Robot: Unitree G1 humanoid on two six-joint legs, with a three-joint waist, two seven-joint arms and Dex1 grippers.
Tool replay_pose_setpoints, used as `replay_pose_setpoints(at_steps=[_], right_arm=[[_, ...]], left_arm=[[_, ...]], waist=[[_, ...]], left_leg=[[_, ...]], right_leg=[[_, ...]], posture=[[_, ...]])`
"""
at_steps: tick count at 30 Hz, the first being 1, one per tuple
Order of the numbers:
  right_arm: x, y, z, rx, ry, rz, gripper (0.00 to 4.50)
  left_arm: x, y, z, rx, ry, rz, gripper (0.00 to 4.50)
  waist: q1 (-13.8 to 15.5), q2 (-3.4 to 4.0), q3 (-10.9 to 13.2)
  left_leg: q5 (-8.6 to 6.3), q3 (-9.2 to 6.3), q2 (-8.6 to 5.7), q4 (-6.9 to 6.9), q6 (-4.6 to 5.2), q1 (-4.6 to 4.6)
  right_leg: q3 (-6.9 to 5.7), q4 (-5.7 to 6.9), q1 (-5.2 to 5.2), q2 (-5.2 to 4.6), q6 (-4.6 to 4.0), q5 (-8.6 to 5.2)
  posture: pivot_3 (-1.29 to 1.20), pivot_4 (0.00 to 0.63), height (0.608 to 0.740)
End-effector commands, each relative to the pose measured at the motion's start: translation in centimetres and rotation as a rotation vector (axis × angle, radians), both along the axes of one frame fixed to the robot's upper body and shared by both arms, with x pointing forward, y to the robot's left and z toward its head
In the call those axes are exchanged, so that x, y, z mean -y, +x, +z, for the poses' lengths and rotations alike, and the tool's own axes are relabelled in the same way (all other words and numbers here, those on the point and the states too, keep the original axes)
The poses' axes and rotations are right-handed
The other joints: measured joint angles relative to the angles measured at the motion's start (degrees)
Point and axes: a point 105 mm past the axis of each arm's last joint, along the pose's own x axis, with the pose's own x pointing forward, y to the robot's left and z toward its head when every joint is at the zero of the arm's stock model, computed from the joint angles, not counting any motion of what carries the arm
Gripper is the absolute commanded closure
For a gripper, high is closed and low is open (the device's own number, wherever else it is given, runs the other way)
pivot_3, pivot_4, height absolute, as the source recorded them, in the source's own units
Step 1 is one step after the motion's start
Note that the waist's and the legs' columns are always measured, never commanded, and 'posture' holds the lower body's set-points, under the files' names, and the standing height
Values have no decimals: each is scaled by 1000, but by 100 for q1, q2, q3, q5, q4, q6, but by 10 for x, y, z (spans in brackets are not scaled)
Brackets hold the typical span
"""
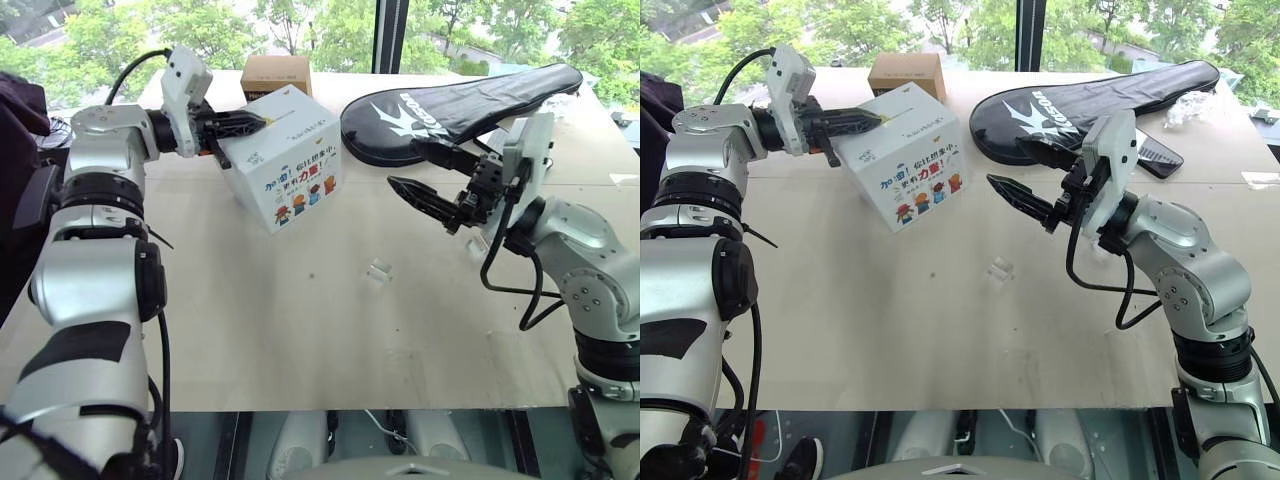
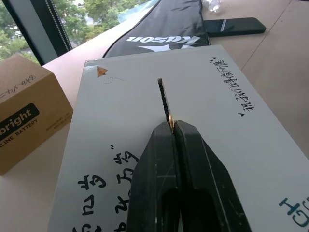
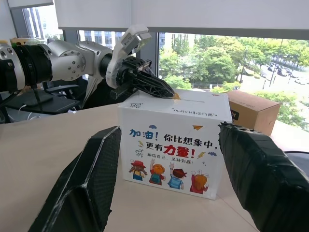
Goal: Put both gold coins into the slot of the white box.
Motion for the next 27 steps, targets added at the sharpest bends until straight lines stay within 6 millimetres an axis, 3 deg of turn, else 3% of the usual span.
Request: replay_pose_setpoints(at_steps=[1,4,5,7,8,11,15,18,20,22,24,27], right_arm=[[2,-8,12,49,21,8,1044],[2,-8,12,48,23,9,1044],[1,-8,12,48,23,10,993],[1,-8,11,46,25,12,993],[1,-8,11,44,27,12,993],[1,-8,8,37,25,5,993],[8,-10,3,26,16,-13,993],[22,-13,-10,2,-12,-47,993],[38,-17,-29,-43,-36,-79,993],[54,-21,-44,-103,8,-117,993],[67,-28,-59,-149,27,-142,993],[78,-40,-96,-213,-94,-169,993]], left_arm=[[-9,0,-1,-4,15,34,4500],[-8,0,-1,-6,5,28,4500],[-6,-1,1,-4,-6,20,3943],[-4,-1,5,24,-6,5,3411],[-3,0,8,56,0,11,2777],[-1,0,23,175,-37,12,1521],[5,-12,54,248,-207,-82,1521],[19,-36,71,230,-307,-281,1521],[39,-64,57,172,-280,-424,1521],[56,-90,29,97,-238,-480,1521],[64,-104,-10,25,-101,-421,1521],[71,-122,-63,-5,82,-342,1521]], waist=[[-2,0,0],[-5,0,0],[-6,0,0],[-1,0,0],[1,0,0],[12,0,0],[11,-1,0],[15,-1,0],[15,3,-3],[1,9,-8],[-17,9,-6],[-6,12,-9]], left_leg=[[0,0,0,1,0,0],[0,0,0,2,0,1],[0,0,0,3,-1,1],[0,0,0,3,-1,1],[0,0,0,3,-1,1],[1,0,0,5,-1,-1],[2,-2,0,13,-3,-8],[5,-1,0,15,-9,-13],[12,-6,2,24,-20,-22],[13,-6,6,23,-23,-7],[13,-3,8,23,-24,7],[5,-3,5,5,-11,27]], right_leg=[[0,2,0,0,0,0],[1,4,0,0,0,0],[1,5,0,0,0,0],[1,5,0,0,0,0],[0,4,0,0,0,0],[-1,4,0,-2,0,0],[-6,2,0,-6,1,1],[-11,0,0,-6,1,1],[-22,-5,2,-10,1,0],[0,-11,26,-26,7,-3],[25,-16,37,-39,12,-6],[47,-11,34,-34,6,-2]], posture=[[0,150,740],[0,150,740],[0,150,740],[0,150,740],[0,150,740],[0,150,740],[0,150,740],[0,150,740],[0,150,740],[0,150,740],[0,150,740],[0,150,740]])
